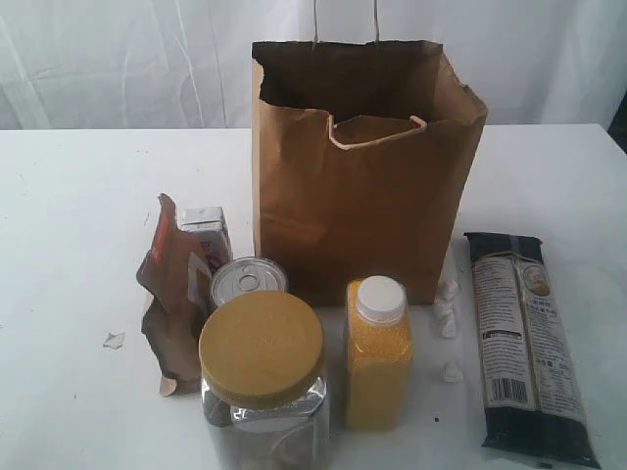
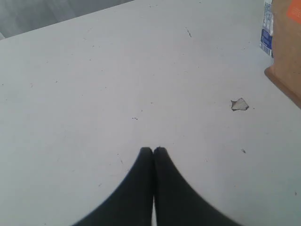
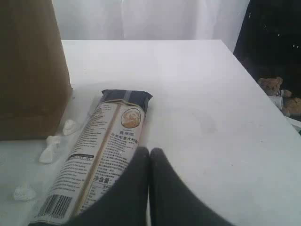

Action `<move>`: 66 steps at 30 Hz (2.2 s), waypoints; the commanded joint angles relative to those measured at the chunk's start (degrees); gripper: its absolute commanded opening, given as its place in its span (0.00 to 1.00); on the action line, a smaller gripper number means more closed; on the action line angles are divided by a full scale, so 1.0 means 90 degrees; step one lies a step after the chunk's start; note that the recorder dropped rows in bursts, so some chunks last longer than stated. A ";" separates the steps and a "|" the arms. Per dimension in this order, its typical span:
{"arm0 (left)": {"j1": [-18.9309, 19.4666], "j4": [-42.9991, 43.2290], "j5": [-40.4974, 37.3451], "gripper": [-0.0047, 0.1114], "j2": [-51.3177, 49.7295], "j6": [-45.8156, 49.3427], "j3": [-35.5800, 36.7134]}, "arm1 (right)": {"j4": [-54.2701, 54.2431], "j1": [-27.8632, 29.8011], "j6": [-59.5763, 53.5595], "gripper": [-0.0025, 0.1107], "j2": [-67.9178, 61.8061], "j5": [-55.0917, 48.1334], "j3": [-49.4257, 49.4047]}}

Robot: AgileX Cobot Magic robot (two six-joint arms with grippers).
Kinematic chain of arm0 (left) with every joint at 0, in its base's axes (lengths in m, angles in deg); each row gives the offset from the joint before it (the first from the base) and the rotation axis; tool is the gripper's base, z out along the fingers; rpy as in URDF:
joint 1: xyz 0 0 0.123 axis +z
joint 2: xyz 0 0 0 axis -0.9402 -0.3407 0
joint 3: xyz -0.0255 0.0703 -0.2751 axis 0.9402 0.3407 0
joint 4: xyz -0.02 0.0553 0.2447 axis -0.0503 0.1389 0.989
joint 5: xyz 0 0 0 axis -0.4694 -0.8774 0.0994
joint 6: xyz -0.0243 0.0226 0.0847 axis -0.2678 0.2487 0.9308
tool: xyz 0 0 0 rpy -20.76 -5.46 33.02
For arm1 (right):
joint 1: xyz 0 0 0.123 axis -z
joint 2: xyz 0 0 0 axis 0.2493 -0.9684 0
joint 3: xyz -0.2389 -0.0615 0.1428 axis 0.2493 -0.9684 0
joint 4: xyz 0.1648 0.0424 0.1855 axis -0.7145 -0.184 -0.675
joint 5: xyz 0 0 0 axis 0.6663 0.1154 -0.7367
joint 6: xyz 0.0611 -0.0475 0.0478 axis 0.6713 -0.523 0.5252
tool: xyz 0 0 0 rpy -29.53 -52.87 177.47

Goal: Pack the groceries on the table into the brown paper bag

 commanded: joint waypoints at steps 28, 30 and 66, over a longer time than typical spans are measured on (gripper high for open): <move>0.0023 0.0001 0.0020 0.04 0.0016 -0.0022 0.0023 | -0.1178 0.0038 0.2090 0.02 0.0009 0.5296 0.0044; 0.0023 0.0001 0.0020 0.04 0.0016 -0.0022 0.0023 | -0.1350 0.0038 0.1912 0.02 0.0009 0.5312 0.0556; 0.0023 0.0001 0.0020 0.04 0.0016 -0.0022 0.0023 | -0.3331 0.0038 -0.4440 0.02 -0.8106 -0.2744 0.4868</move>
